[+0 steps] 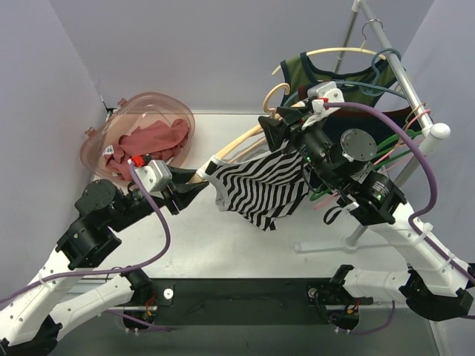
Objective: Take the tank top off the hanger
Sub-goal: Pick up the hanger from the clothesline.
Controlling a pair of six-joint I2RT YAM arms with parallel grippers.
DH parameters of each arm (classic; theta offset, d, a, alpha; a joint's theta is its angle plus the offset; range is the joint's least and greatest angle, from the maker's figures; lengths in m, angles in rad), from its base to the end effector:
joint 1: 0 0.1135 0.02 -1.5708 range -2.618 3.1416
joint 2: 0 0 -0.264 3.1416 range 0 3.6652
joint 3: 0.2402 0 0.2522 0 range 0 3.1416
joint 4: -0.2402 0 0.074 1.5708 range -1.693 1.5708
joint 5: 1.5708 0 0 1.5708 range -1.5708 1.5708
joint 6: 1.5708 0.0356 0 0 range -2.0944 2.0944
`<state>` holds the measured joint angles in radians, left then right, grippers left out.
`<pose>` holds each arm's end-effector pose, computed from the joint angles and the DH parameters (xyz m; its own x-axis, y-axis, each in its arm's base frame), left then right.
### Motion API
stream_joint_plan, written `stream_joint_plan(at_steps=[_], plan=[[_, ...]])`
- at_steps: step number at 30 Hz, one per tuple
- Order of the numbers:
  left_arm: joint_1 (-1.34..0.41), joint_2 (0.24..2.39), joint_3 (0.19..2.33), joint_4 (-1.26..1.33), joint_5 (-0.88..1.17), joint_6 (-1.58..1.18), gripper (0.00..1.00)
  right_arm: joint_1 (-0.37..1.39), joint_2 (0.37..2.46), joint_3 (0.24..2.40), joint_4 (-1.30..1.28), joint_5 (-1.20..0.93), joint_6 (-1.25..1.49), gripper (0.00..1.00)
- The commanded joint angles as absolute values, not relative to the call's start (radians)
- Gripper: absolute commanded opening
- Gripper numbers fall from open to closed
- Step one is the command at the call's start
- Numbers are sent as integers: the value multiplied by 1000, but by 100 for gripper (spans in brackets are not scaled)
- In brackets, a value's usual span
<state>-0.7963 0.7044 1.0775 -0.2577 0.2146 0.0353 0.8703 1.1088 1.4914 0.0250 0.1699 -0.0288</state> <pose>0.0877 -0.1005 0.4421 0.1104 -0.0635 -0.9919 0.8430 0.5347 0.0596 0.1382 0.1546 0.5402 0.2742 0.2812 -0.9196 -0.6458 0.7624 0.0406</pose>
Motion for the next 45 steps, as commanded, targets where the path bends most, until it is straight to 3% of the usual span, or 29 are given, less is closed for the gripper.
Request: stream_joint_plan(at_steps=[1, 7, 11, 14, 19, 23, 33, 35, 37, 38, 45], plan=[[-793, 683, 1094, -222, 224, 55, 0, 861, 1155, 1543, 43, 175, -31, 46], [-793, 673, 1085, -239, 212, 67, 0, 861, 1178, 1566, 67, 175, -38, 36], [-793, 664, 1083, -244, 202, 71, 0, 861, 1186, 1574, 72, 163, -41, 48], [-792, 663, 1086, -244, 196, 72, 0, 861, 1195, 1577, 69, 161, -43, 47], [-793, 661, 1095, -253, 192, 75, 0, 861, 1218, 1601, 58, 170, -46, 30], [-793, 658, 1104, -279, 189, 77, 0, 859, 1236, 1643, 60, 155, -51, 0], [-793, 635, 1138, -319, 158, 66, 0, 861, 1226, 1675, 98, 117, -71, 0], [-793, 637, 1149, -339, 131, 45, 37, 862, 1229, 1686, 101, 118, -63, 0], [-793, 632, 1161, -357, 111, 40, 60, 864, 1241, 1704, 112, 123, -60, 0], [-793, 621, 1160, -362, 106, 40, 85, 864, 1247, 1713, 115, 124, -67, 0], [-793, 566, 1124, -360, 43, 46, 92, 864, 1324, 1847, 109, 195, -117, 0]])
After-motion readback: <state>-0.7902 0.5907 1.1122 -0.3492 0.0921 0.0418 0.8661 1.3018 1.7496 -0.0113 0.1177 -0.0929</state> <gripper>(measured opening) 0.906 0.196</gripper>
